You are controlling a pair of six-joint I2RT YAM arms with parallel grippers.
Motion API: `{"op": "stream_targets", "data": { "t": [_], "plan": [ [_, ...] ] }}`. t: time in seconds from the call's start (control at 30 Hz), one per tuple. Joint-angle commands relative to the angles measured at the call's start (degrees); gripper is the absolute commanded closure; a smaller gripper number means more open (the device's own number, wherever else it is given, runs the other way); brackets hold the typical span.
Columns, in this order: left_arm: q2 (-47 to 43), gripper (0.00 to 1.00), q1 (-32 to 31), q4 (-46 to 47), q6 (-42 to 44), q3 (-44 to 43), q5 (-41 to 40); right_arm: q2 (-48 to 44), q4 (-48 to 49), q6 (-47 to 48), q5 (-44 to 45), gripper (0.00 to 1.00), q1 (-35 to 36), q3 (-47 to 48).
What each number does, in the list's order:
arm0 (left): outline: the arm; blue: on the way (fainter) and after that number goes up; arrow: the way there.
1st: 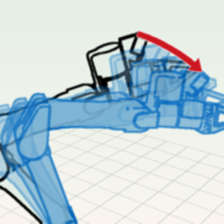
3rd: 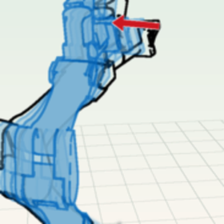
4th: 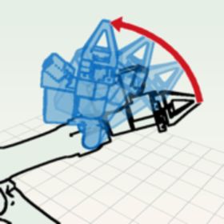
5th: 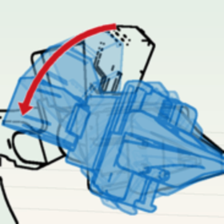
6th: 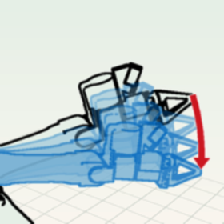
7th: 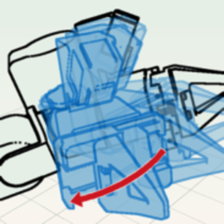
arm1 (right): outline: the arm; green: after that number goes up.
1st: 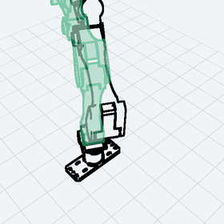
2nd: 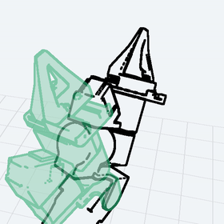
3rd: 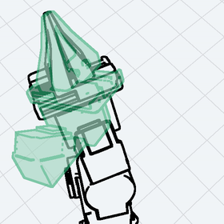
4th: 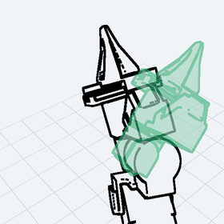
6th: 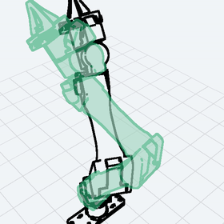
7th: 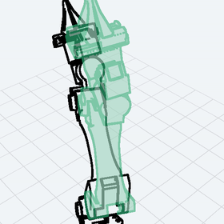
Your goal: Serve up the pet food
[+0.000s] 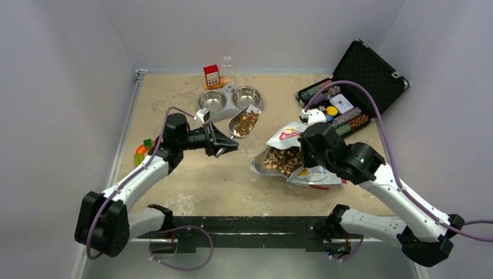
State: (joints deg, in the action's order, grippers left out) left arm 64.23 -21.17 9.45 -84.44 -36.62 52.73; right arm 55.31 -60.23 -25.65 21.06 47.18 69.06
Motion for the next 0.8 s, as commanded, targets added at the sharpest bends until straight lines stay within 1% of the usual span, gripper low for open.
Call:
{"op": "stream_targets", "data": {
  "t": [0.0,0.17,0.27,0.33,0.5,0.77],
  "plan": [
    [6.0,1.00,4.9,7.3,0.2,-5.6,0.0,-2.1,0.9,2.2,0.9,1.00,-0.5,0.6],
    [13.2,1.00,12.6,6.4,1.4,-9.7,-0.8,-1.8,1.7,3.5,-0.4,1.00,-0.5,0.9],
    [16.1,1.00,17.0,2.3,3.7,-12.7,-1.5,-1.0,2.2,4.5,-1.1,1.00,-0.6,1.5],
    [17.9,1.00,19.0,-0.4,5.1,-14.8,-1.3,-0.3,2.8,5.4,-1.3,1.00,-0.5,1.9],
    [22.7,1.00,21.1,-8.3,9.6,-19.8,-1.4,1.5,3.3,7.1,-2.6,1.00,-0.5,3.9],
    [29.2,1.00,21.2,-19.8,13.3,-25.5,-2.9,3.6,5.6,7.7,-4.9,1.00,-0.5,4.5]
  ]
}}
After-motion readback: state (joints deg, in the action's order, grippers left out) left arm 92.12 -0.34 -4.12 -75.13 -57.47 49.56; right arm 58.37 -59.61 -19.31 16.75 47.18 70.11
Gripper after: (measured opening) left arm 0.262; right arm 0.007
